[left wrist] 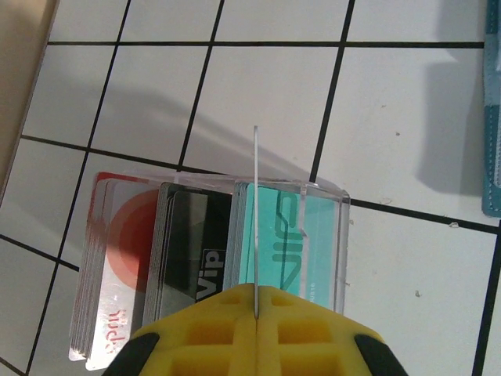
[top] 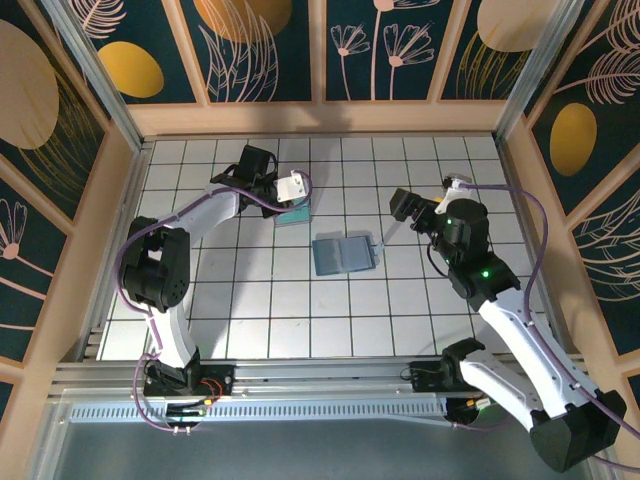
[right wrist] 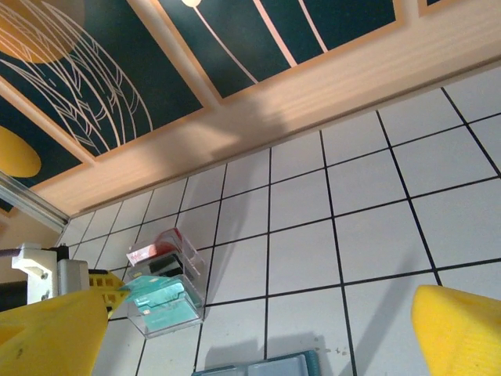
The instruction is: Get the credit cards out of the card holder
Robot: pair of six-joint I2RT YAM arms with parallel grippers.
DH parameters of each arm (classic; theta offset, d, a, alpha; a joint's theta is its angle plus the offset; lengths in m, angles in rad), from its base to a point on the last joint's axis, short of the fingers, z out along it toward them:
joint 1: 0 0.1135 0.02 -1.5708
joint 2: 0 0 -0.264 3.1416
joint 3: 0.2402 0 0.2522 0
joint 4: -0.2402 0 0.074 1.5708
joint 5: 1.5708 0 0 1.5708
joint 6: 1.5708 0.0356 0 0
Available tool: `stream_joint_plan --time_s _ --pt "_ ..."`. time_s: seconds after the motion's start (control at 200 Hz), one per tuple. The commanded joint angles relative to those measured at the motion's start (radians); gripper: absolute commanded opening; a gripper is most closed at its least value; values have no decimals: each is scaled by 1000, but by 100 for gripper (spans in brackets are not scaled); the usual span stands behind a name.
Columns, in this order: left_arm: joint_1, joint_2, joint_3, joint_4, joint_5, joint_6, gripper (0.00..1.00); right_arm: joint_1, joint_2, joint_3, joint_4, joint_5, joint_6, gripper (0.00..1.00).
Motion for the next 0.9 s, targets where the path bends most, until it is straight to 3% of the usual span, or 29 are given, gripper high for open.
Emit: stream_joint_plan --time_s 0.0,0.891 --pt "8 27 -13 12 1 41 0 0 -2 14 -10 28 29 99" --pt "39 116 44 -87 37 150 0 -1 20 19 -58 77 73 99"
